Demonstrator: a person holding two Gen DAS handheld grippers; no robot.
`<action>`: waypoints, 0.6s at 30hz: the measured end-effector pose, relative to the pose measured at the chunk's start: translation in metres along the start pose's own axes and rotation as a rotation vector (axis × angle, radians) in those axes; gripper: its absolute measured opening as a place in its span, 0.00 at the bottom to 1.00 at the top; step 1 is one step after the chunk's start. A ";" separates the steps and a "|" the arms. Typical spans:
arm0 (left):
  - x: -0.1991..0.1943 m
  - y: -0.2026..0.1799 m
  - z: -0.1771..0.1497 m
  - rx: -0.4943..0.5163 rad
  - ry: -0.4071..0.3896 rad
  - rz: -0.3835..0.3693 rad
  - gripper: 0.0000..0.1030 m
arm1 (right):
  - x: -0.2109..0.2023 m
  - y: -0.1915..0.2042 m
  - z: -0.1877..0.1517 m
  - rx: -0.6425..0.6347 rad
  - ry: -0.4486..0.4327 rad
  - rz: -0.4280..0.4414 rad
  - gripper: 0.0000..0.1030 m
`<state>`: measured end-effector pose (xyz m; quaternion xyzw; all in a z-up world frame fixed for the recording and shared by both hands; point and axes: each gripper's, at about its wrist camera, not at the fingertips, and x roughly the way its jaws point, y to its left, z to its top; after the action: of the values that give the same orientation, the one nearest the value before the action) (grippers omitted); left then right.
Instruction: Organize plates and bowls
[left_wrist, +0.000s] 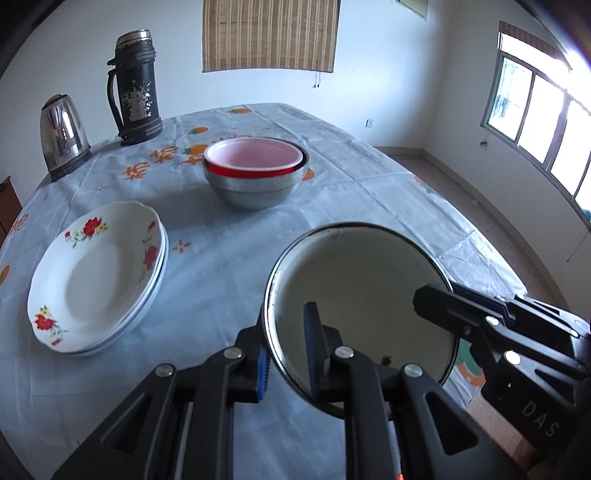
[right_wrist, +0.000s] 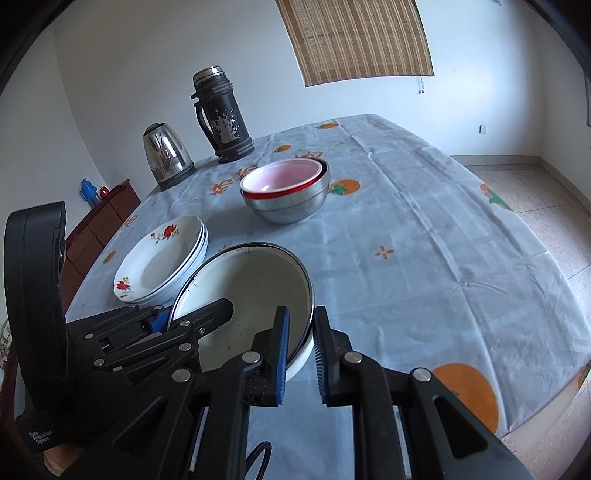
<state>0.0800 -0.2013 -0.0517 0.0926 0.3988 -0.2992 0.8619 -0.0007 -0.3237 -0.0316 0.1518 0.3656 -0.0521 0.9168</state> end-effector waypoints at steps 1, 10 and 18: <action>0.000 0.000 0.003 0.001 -0.006 0.000 0.14 | 0.000 0.000 0.003 -0.002 -0.004 -0.001 0.14; 0.005 -0.002 0.021 0.006 -0.009 -0.010 0.14 | 0.001 -0.004 0.015 -0.005 -0.012 -0.024 0.14; 0.006 -0.008 0.026 0.022 -0.013 -0.023 0.14 | -0.003 -0.007 0.020 -0.007 -0.022 -0.048 0.14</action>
<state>0.0949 -0.2214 -0.0382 0.0957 0.3910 -0.3139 0.8599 0.0081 -0.3369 -0.0176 0.1390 0.3591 -0.0746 0.9199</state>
